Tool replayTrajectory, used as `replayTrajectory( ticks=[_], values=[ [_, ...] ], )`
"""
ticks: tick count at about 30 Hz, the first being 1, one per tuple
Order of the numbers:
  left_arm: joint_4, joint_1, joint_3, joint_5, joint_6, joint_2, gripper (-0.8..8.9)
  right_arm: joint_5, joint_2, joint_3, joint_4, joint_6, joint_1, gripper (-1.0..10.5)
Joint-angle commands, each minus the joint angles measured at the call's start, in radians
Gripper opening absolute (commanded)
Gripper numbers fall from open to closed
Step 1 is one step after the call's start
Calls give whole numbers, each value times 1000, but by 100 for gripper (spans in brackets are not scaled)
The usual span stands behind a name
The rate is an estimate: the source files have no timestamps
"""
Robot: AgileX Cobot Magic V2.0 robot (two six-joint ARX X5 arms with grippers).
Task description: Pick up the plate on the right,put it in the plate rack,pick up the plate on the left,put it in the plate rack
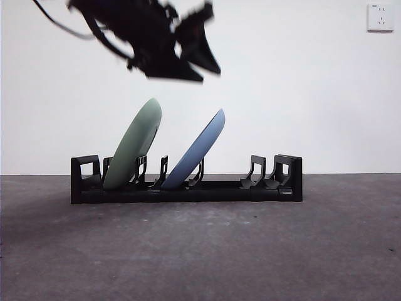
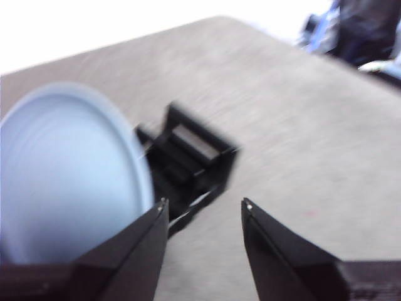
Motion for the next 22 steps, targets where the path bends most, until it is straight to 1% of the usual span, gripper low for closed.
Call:
replayTrajectory(
  ticks=[1, 6, 10, 13, 16, 22],
  values=[
    [-73, -20, -2, 10, -22, -86, 195, -3, -1, -12, -24, -11, 1, 347],
    [-309, -53, -2, 10, -21, -274, 188, -3, -10, -80, -25, -30, 1, 346],
    [-515, -74, -2, 10, -21, -434, 188, -3, -46, -202, -25, -56, 1, 346],
    [-640, -83, -2, 10, -21, -548, 188, -2, -80, -310, -25, -65, 1, 346],
    [-740, -84, -2, 9, -21, -652, 188, 2, -114, -413, -25, -72, 1, 345],
    [-889, -84, -2, 9, -22, -837, 188, 8, -186, -593, -25, -79, 1, 343]
  ],
)
